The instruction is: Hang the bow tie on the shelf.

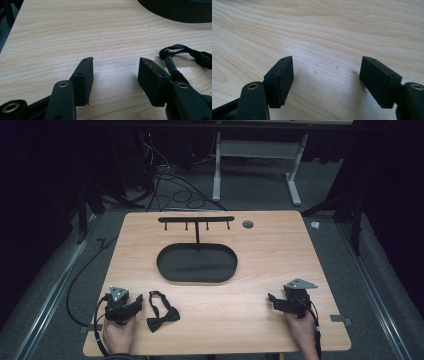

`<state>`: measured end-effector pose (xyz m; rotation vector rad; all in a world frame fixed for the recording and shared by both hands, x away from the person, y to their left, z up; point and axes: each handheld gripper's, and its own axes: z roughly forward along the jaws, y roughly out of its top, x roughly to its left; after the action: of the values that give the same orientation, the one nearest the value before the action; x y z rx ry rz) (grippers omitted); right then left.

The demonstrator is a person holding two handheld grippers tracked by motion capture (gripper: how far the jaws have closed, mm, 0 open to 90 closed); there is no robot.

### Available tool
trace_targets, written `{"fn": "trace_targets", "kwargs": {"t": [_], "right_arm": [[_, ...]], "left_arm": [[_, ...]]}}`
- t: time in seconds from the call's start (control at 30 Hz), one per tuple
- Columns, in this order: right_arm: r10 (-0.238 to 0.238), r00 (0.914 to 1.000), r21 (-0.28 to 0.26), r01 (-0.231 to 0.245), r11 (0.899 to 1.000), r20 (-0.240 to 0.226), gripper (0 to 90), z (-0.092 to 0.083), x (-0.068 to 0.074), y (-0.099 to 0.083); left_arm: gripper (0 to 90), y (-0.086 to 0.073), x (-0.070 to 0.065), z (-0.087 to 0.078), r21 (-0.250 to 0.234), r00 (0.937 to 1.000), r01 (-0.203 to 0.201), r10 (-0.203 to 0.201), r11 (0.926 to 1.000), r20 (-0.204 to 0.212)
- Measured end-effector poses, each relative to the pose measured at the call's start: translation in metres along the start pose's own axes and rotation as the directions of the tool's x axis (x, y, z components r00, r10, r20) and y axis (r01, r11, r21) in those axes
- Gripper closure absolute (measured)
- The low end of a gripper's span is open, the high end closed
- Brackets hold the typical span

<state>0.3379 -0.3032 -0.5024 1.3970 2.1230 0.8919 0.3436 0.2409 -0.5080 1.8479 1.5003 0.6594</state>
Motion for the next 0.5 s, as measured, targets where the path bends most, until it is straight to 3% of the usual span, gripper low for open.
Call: {"fn": "trace_targets", "kwargs": {"t": [0.5], "right_arm": [[0.000,1.0000,0.001,0.000,1.000,0.000,28.8,-0.0001,0.0000,0.0000]], "left_arm": [[43.7,-0.0008,-0.0022,-0.0008,0.002,1.0000,-0.001,0.001,1.0000,0.003]]}}
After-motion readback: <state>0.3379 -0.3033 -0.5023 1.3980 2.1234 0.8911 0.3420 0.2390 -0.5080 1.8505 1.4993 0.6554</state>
